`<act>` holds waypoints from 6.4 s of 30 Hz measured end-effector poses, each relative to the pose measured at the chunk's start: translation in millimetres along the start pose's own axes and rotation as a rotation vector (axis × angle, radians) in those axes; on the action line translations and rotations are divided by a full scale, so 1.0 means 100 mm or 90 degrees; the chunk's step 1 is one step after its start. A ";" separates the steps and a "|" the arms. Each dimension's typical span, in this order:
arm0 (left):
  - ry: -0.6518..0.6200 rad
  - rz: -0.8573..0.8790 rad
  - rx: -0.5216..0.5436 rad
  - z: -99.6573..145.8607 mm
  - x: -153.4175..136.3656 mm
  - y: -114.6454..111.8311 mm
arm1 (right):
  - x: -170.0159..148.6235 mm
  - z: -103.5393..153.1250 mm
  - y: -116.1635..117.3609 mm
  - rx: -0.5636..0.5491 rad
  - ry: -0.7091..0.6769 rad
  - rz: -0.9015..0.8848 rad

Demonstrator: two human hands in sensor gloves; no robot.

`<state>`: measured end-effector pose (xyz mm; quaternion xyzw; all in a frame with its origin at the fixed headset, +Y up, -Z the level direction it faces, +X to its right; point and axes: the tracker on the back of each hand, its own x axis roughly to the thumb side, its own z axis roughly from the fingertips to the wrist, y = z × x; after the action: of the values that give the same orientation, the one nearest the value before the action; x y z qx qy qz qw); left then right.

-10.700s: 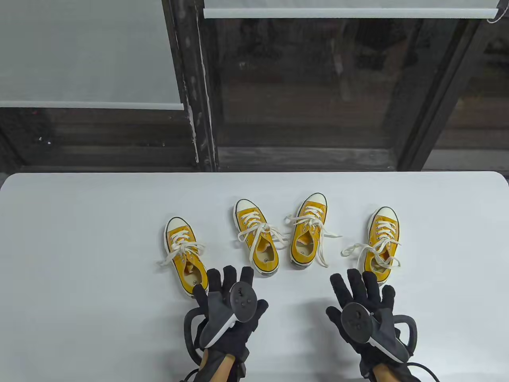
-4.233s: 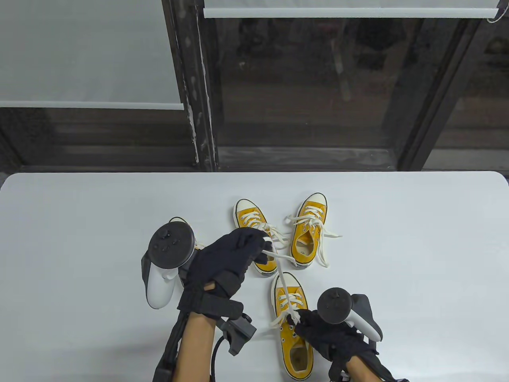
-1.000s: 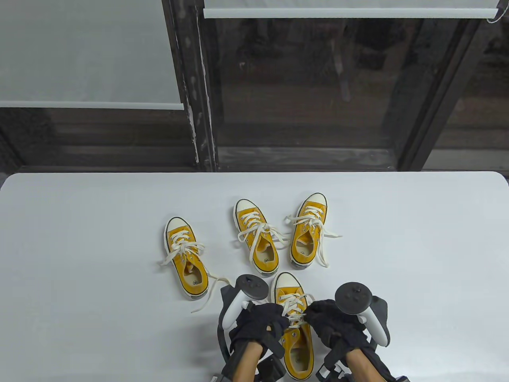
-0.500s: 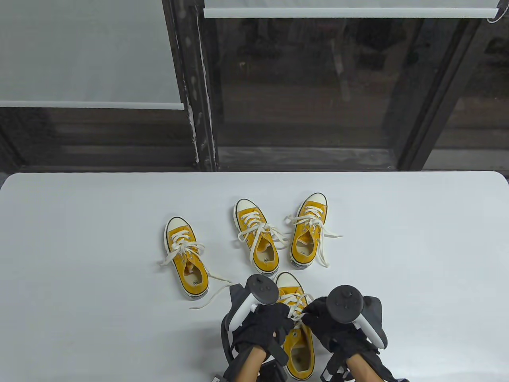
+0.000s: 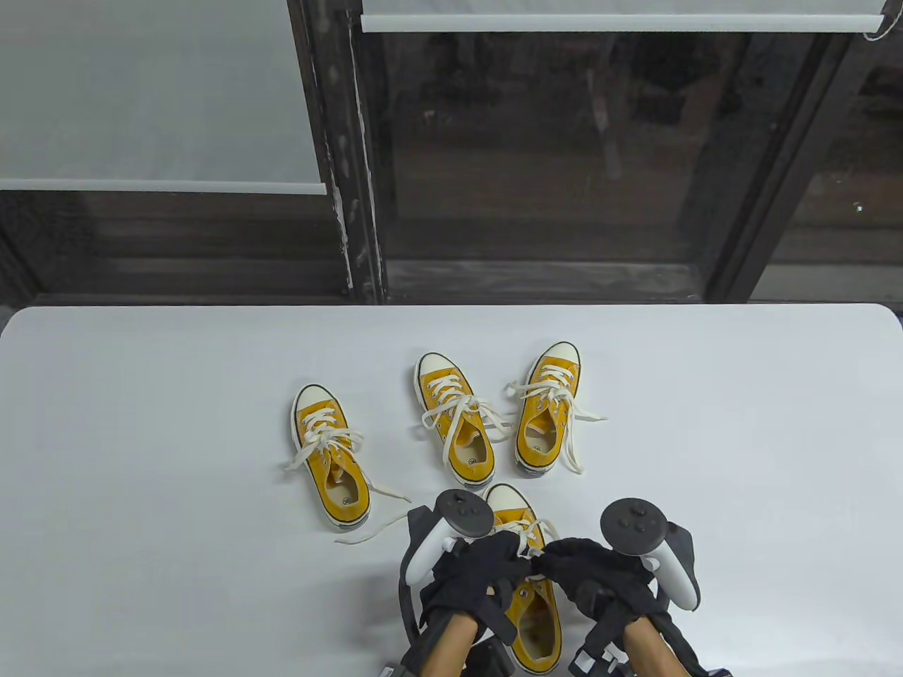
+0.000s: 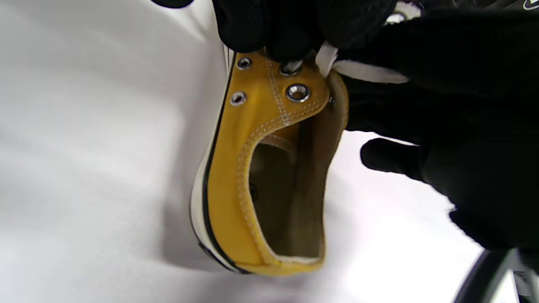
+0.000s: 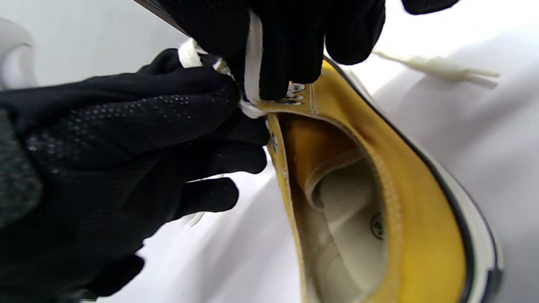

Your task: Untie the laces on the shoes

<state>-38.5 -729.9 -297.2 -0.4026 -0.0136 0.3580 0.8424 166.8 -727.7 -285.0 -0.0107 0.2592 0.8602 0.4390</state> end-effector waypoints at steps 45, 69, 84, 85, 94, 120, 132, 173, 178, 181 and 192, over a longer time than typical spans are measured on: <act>0.105 -0.159 0.218 0.20 0.14 0.01 | 0.10 0.17 -0.07 -0.276 0.031 0.257; 0.168 -0.089 0.366 0.58 -0.08 0.38 | 0.05 0.31 -0.37 -0.318 0.103 0.227; 0.133 0.183 0.372 1.28 -0.71 1.13 | -0.36 0.51 -1.05 -0.091 0.019 -0.363; 0.141 0.200 0.379 1.34 -0.77 1.18 | -0.39 0.54 -1.11 -0.087 0.014 -0.380; 0.245 0.255 0.393 1.36 -1.24 1.24 | -0.78 0.70 -1.27 -0.271 0.224 -0.243; 0.051 -0.226 0.343 0.60 -0.51 0.77 | 0.23 0.17 0.47 -0.011 0.186 0.477; 0.040 -0.207 0.299 0.51 -0.57 0.72 | 0.44 0.35 0.34 -0.175 0.109 0.523; 0.032 -0.292 0.336 0.55 -0.41 0.60 | -0.18 -1.19 -1.60 -0.455 0.315 0.446; 0.034 -0.288 0.339 0.55 -0.42 0.61 | -0.29 -1.28 -1.53 -0.452 0.326 0.469; 0.029 -0.287 0.330 0.55 -0.41 0.60 | -0.29 -1.22 -1.56 -0.433 0.302 0.488; 0.013 -0.285 0.326 0.55 -0.39 0.59 | 0.66 -0.99 -1.38 -0.386 0.163 0.384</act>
<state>-119.5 -692.5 -289.9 -0.1687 -0.0031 0.1517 0.9739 210.8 -657.1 -447.7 -0.1690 0.0393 0.9787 0.1101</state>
